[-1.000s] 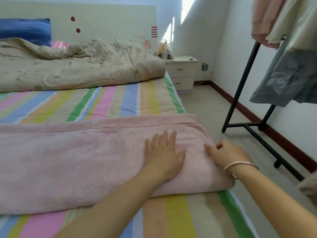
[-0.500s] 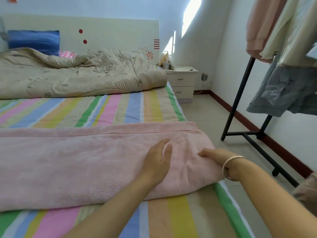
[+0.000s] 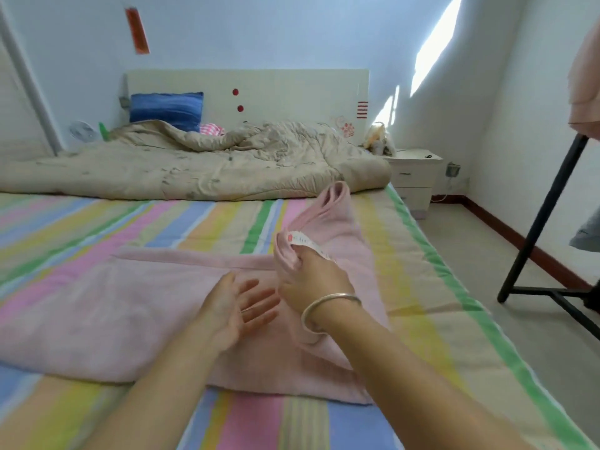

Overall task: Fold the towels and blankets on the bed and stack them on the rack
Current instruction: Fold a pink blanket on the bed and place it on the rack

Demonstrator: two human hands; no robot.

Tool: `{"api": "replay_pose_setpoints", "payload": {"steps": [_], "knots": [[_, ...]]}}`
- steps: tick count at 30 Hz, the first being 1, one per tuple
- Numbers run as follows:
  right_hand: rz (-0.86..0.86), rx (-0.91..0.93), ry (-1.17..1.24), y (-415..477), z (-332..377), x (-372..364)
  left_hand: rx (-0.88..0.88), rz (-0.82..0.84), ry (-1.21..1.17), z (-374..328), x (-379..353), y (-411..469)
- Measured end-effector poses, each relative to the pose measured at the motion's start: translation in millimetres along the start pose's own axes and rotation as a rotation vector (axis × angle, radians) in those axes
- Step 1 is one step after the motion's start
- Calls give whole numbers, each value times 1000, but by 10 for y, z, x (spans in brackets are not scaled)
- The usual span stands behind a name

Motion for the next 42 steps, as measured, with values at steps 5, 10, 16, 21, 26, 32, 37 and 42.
{"api": "replay_pose_setpoints", "payload": {"steps": [5,10,16,21,26,32,37,42], "knots": [[174,6,-82,-191,284,-878,101,4,147,-136,681,84],[153,60,-114,-144,242,-967,82,126,377,-159,669,161],[178,-21,152,221,84,-648,-68,98,564,-82,368,452],[-14,69,-224,415,8,-667,-281,197,639,17,152,484],[-208,150,-233,330,211,-834,-402,225,736,-187,337,633],[106,8,-438,170,140,-1223,-307,134,759,-179,506,556],[-69,-14,-381,99,237,-1220,-359,27,759,-428,1026,428],[-142,24,-463,-312,523,-1599,-377,-142,1138,-930,2252,383]]}}
Point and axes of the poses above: each hand's wrist, its own y-axis towards the middle knuckle, its own x-axis out of the back of the hand, z = x × y, the point moved 3 cm from there along y, towards the middle knuckle, and after that the axes turned 14 degrees about -x, right-handed, at the moved point
